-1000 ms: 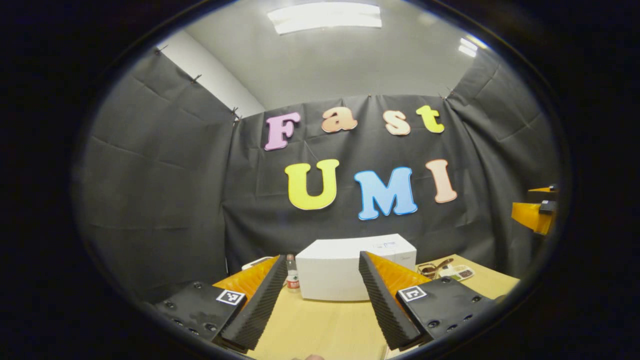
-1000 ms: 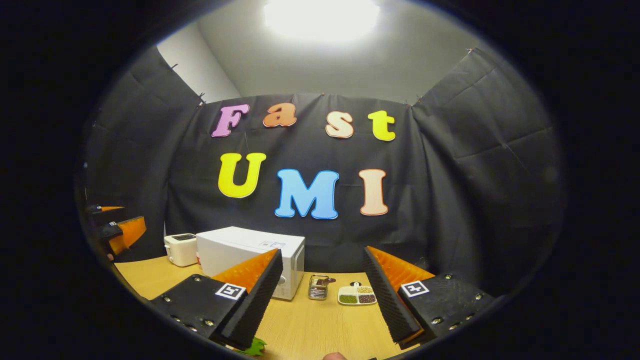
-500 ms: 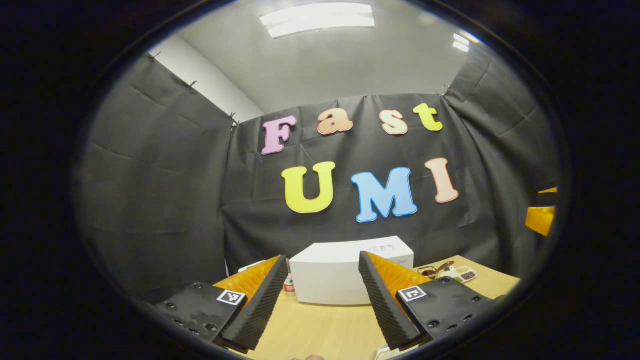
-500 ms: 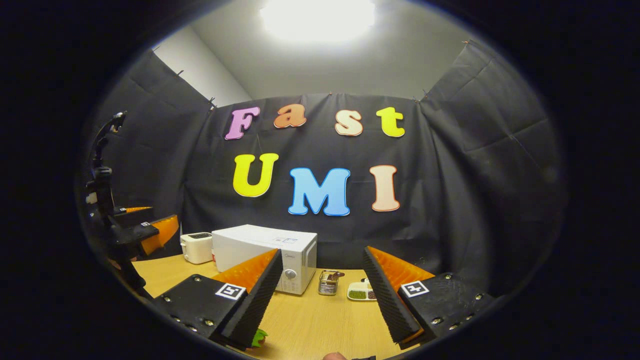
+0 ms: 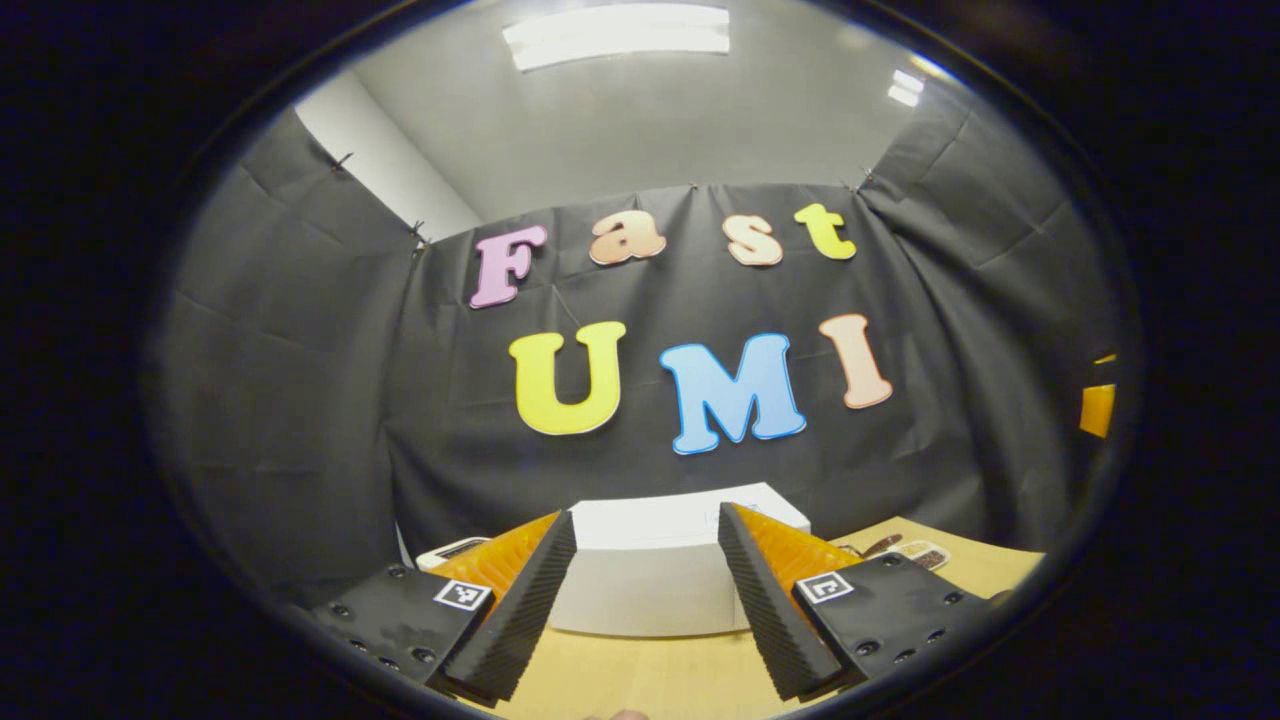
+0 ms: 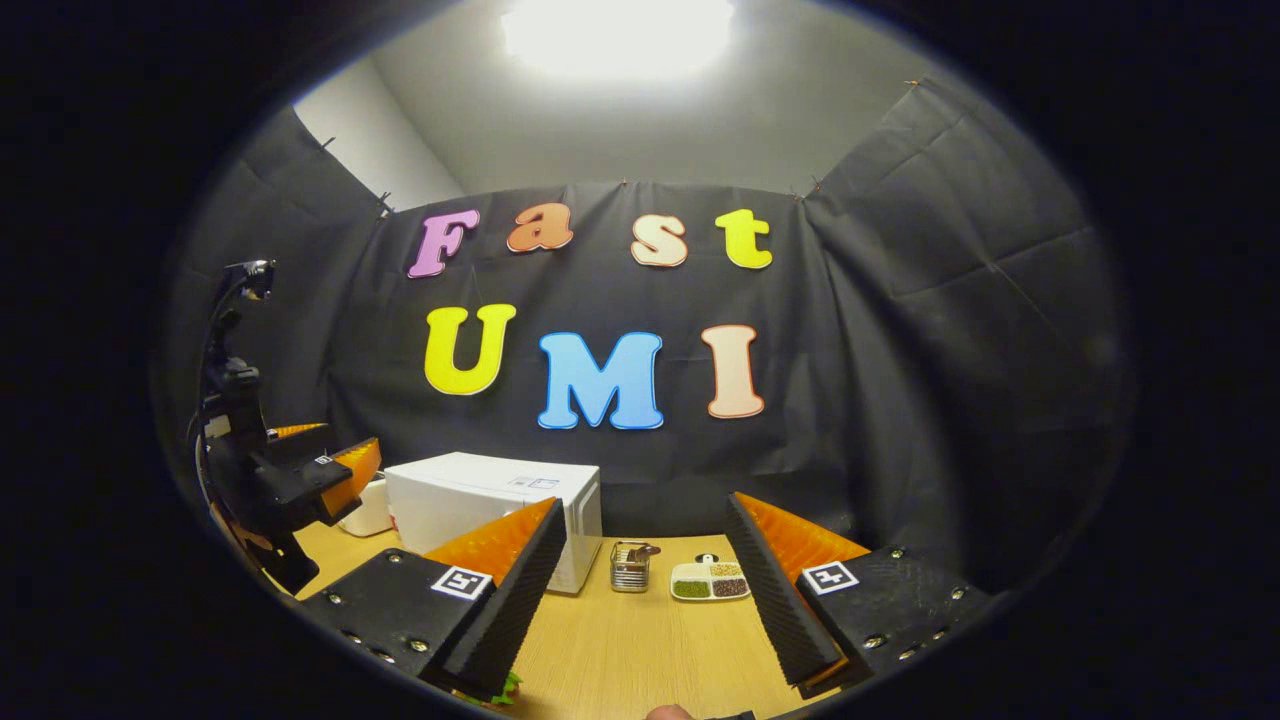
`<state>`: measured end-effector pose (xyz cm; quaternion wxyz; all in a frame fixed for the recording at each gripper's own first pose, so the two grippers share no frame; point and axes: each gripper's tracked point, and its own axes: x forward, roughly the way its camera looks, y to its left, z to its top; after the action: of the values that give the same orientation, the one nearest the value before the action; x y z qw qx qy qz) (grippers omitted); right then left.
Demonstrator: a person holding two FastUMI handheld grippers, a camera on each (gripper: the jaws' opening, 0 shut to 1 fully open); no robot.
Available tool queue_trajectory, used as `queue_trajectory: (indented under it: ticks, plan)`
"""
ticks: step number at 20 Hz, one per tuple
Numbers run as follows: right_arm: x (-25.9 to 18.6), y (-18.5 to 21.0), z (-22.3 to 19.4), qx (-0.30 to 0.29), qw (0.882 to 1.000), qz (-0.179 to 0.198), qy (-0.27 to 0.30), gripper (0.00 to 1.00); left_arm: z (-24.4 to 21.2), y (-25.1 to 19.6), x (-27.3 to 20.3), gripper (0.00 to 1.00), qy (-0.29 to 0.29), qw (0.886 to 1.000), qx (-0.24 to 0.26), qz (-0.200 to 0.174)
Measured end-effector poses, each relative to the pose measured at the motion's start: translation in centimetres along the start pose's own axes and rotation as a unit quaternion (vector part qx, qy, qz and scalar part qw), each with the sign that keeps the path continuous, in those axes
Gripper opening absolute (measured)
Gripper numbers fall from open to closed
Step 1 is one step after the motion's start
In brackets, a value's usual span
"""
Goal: Open the microwave oven with the left hand, put the food in, and close the microwave oven.
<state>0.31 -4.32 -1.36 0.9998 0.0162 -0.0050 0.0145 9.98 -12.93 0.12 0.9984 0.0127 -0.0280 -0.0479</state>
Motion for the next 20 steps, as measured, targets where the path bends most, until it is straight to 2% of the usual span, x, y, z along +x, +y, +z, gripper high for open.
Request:
queue_trajectory:
  ticks: [3,6,9,10,20]
  plan:
    - [0.9,-0.1,-0.1,-0.003,1.0,-0.023,0.005,0.97,-1.6,-1.8,3.3,0.97,0.009,1.0,-0.003,-0.029]
    - [1.7,-0.4,-0.2,-0.009,0.999,-0.046,0.008,0.97,-3.4,-3.6,6.4,0.93,0.018,0.998,0.0,-0.053]
    - [2.1,-0.8,-0.5,-0.019,0.997,-0.068,0.017,0.97,-5.8,-4.9,9.0,0.95,0.036,0.997,-0.003,-0.072]
    - [2.1,-1.0,-0.6,-0.021,0.997,-0.076,0.02,0.97,-6.7,-5.4,9.6,0.93,0.045,0.996,-0.006,-0.078]
    - [2.1,-2.5,-2.3,-0.014,0.987,-0.15,0.055,0.97,-16.0,-10.0,16.0,0.95,0.119,0.987,-0.013,-0.111]
